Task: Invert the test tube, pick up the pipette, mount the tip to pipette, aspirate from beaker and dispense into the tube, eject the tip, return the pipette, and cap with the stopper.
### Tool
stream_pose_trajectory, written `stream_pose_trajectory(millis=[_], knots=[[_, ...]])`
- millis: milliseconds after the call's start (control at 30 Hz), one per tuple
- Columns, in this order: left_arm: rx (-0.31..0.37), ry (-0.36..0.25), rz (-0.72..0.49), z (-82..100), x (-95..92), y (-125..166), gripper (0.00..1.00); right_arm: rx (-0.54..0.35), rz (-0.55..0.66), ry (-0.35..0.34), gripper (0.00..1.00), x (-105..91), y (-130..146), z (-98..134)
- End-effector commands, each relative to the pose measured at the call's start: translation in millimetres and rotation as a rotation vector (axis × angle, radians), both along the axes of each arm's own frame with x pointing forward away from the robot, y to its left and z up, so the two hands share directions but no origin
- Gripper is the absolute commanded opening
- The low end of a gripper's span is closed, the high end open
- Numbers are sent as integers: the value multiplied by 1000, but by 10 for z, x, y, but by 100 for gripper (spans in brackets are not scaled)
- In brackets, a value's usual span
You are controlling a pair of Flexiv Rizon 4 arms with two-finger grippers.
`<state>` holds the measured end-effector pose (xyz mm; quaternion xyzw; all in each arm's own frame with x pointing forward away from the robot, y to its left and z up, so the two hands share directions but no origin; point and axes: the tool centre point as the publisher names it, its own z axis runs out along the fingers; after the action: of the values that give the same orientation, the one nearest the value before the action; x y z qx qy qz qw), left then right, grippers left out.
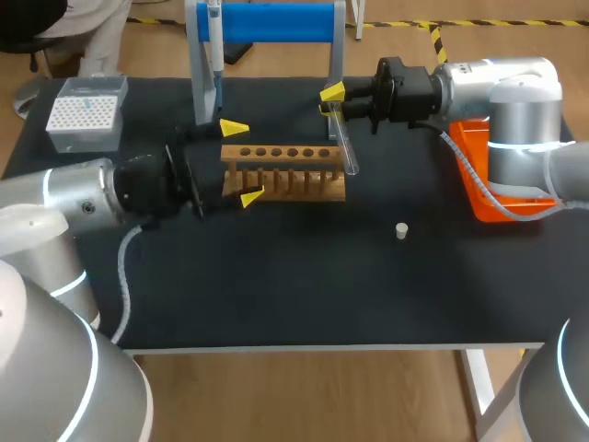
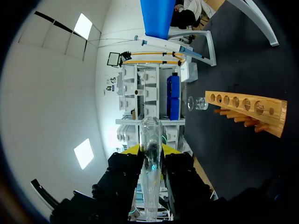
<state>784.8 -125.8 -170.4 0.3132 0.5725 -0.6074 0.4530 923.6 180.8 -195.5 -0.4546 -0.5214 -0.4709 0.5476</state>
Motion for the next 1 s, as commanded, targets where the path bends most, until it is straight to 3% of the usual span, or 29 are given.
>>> stream_pose_trajectory(millis=[33, 133, 167, 200, 867, 1000], knots=[[140, -220, -5, 87, -30, -77, 100, -3, 2, 0, 0, 3, -5, 6], [263, -373, 49, 117, -107, -167, 100, -3, 2, 0, 0, 3, -5, 6], [364, -432, 140, 114, -131, -196, 100, -3, 2, 0, 0, 3, -5, 6], [411, -433, 156, 89, -135, -231, 100, -3, 2, 0, 0, 3, -5, 6], [411, -433, 156, 89, -135, -231, 100, -3, 2, 0, 0, 3, -5, 6], [411, -471, 111, 72, -116, -426, 100, -3, 2, 0, 0, 3, -5, 6]])
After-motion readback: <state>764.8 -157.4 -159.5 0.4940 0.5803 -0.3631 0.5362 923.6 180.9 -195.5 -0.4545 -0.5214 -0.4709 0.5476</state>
